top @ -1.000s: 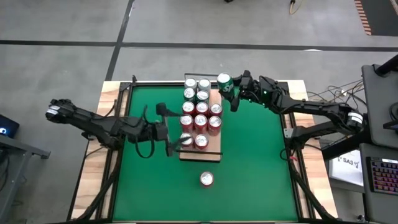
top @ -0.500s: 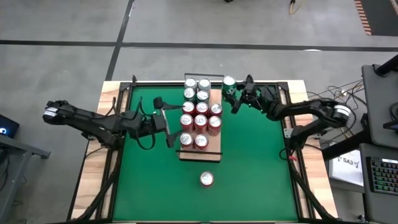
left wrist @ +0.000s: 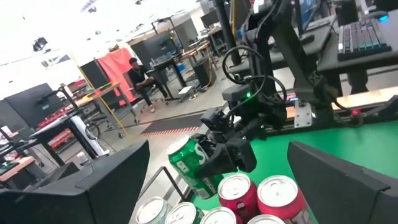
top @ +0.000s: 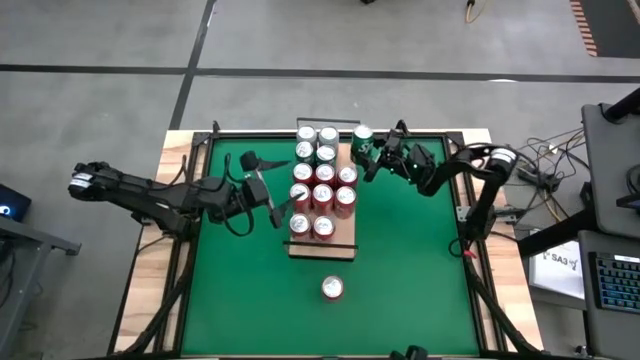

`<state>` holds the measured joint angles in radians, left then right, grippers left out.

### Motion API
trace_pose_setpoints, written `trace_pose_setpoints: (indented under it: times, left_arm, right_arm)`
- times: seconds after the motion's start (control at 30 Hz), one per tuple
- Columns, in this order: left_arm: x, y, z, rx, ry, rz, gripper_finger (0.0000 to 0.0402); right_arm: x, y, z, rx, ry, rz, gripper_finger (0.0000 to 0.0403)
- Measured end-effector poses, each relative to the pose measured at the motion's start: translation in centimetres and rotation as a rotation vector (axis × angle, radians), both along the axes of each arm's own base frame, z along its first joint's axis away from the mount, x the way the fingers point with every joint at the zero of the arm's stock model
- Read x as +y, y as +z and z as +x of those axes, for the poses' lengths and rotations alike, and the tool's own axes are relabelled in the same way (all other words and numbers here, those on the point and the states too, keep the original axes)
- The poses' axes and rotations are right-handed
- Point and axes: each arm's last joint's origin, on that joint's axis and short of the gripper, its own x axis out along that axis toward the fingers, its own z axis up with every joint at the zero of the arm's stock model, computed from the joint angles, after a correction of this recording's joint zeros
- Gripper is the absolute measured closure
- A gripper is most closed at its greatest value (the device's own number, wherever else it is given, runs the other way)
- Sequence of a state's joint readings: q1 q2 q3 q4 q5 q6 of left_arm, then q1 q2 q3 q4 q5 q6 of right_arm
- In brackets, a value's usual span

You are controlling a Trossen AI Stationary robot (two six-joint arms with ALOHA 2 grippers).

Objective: Place canned beverage on shelf
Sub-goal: Put the green soda can on the shelf and aligned with the other green soda can

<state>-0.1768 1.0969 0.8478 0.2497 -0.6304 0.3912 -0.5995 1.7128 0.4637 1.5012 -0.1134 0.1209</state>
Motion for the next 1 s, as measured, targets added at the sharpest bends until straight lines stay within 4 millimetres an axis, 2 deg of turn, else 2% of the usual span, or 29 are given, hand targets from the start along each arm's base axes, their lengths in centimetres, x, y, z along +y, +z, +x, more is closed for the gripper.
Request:
trace_pose_setpoints:
  times: [0.3, 0.53, 1.0]
  left_arm:
    - [1.4, -0.2, 0.1, 0.046, 0.01, 0.034, 0.0037]
    - [2.9, -0.4, 0.2, 0.057, 0.052, 0.032, 0.0037]
    - [3.2, -0.4, 0.2, 0.059, 0.083, 0.035, 0.0037]
  right_arm:
    - [-0.1, -1.7, 0.2, 0.026, -0.002, 0.003, 0.0109]
    - [-0.1, -1.9, 0.3, 0.054, -0.007, -0.025, 0.0109]
    - [0.1, -2.5, 0.5, 0.114, 0.004, -0.021, 0.0109]
